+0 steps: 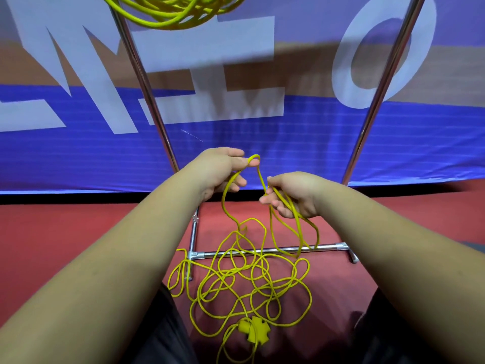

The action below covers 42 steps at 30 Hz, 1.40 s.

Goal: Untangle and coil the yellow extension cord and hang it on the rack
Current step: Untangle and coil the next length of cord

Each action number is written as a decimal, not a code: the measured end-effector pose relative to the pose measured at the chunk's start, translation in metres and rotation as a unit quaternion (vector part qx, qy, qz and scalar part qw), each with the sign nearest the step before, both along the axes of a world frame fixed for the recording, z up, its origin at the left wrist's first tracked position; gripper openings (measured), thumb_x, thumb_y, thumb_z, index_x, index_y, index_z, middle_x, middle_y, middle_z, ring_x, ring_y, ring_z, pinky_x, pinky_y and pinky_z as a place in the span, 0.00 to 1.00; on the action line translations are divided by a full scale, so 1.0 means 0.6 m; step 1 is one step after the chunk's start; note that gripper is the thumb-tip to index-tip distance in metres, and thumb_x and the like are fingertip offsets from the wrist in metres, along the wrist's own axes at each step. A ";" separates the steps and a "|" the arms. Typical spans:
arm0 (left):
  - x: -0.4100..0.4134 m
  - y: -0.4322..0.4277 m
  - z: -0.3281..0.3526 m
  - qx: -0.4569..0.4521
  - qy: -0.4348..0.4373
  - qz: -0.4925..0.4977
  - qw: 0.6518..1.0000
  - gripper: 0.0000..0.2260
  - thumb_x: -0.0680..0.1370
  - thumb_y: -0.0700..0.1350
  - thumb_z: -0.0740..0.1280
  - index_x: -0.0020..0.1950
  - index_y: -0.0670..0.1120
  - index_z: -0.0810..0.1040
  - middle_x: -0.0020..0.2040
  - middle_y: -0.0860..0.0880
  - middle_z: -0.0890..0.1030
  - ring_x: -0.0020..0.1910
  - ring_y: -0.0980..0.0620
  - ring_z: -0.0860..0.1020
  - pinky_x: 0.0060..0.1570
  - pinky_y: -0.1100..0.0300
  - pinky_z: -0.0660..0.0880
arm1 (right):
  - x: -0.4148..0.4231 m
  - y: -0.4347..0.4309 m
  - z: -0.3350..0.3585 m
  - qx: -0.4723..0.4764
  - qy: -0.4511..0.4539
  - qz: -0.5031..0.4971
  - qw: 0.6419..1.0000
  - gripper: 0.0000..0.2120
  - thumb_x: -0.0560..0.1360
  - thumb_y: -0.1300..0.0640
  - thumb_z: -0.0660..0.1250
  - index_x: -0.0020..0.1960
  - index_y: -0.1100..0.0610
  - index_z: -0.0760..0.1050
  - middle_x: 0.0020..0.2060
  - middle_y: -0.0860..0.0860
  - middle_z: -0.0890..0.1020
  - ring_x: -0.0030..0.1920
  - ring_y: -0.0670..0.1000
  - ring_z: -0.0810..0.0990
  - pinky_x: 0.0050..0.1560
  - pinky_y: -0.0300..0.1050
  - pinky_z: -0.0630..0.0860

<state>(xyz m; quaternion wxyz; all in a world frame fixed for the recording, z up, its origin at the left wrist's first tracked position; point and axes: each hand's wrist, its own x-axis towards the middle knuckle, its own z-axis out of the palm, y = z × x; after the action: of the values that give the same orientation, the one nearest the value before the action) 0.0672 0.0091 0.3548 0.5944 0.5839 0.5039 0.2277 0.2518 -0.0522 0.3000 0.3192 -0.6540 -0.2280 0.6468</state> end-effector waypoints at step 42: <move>-0.027 0.002 -0.101 0.259 0.498 -0.255 0.787 0.12 0.72 0.57 0.78 0.35 0.52 0.81 0.36 0.56 0.82 0.44 0.53 0.82 0.44 0.55 0.78 | 0.033 0.004 0.065 0.233 0.140 -0.200 0.941 0.11 0.87 0.50 0.60 0.48 0.54 0.72 0.29 0.45 0.65 0.25 0.44 0.57 0.21 0.37 0.54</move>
<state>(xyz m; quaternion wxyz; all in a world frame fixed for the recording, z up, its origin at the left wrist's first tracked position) 0.0509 0.0103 0.2942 0.1238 0.8554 0.4850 -0.1332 0.2715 -0.0500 0.3389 0.6141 -0.4962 -0.1902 0.5835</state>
